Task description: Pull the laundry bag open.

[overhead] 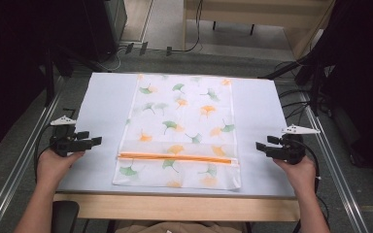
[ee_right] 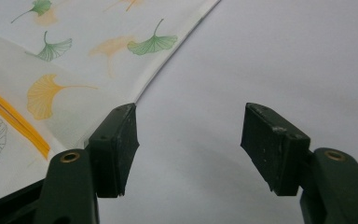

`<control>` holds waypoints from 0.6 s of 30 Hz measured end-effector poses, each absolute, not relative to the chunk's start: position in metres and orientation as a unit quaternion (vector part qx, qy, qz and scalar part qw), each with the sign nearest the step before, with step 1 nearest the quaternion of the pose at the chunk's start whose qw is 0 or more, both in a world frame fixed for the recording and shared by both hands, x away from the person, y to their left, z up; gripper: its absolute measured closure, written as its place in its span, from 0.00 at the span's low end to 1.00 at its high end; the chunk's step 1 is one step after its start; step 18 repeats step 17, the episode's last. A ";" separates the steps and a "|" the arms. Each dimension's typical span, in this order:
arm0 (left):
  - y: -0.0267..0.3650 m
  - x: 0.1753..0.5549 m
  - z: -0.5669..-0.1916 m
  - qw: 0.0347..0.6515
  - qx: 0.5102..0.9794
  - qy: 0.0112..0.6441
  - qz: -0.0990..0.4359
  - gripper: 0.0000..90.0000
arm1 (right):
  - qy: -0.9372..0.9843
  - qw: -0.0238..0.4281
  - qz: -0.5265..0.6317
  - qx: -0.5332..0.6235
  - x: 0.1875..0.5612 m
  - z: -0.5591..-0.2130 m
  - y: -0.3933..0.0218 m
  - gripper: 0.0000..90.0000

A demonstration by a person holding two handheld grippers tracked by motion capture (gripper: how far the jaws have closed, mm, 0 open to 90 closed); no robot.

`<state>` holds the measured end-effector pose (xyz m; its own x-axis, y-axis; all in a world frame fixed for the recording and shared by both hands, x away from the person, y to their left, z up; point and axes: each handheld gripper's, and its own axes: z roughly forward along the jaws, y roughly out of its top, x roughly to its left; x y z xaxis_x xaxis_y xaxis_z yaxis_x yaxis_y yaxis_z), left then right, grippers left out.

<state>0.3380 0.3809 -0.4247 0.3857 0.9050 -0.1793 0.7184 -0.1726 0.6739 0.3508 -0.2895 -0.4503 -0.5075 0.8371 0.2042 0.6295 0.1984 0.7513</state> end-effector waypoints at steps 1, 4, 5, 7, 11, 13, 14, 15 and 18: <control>0.381 0.338 -0.425 0.352 0.754 0.539 0.132 0.38 | 0.765 0.125 0.412 0.480 0.351 -0.451 -0.289 0.42; 0.380 0.339 -0.426 0.351 0.754 0.539 0.132 0.38 | 0.766 0.126 0.411 0.478 0.351 -0.451 -0.288 0.42; 0.381 0.339 -0.426 0.350 0.754 0.540 0.130 0.38 | 0.766 0.125 0.411 0.478 0.352 -0.451 -0.288 0.41; 0.381 0.339 -0.426 0.348 0.755 0.541 0.129 0.37 | 0.767 0.124 0.409 0.479 0.351 -0.452 -0.288 0.41; 0.381 0.339 -0.427 0.346 0.755 0.542 0.129 0.37 | 0.769 0.125 0.405 0.479 0.351 -0.452 -0.287 0.41; 0.382 0.340 -0.427 0.346 0.754 0.543 0.128 0.37 | 0.770 0.127 0.404 0.478 0.352 -0.453 -0.287 0.40; 0.382 0.340 -0.428 0.345 0.754 0.544 0.129 0.36 | 0.770 0.127 0.404 0.477 0.352 -0.453 -0.286 0.39; 0.382 0.340 -0.428 0.345 0.753 0.545 0.130 0.36 | 0.771 0.126 0.403 0.477 0.352 -0.453 -0.286 0.39; 0.382 0.340 -0.428 0.343 0.754 0.546 0.129 0.36 | 0.772 0.125 0.401 0.478 0.353 -0.455 -0.286 0.38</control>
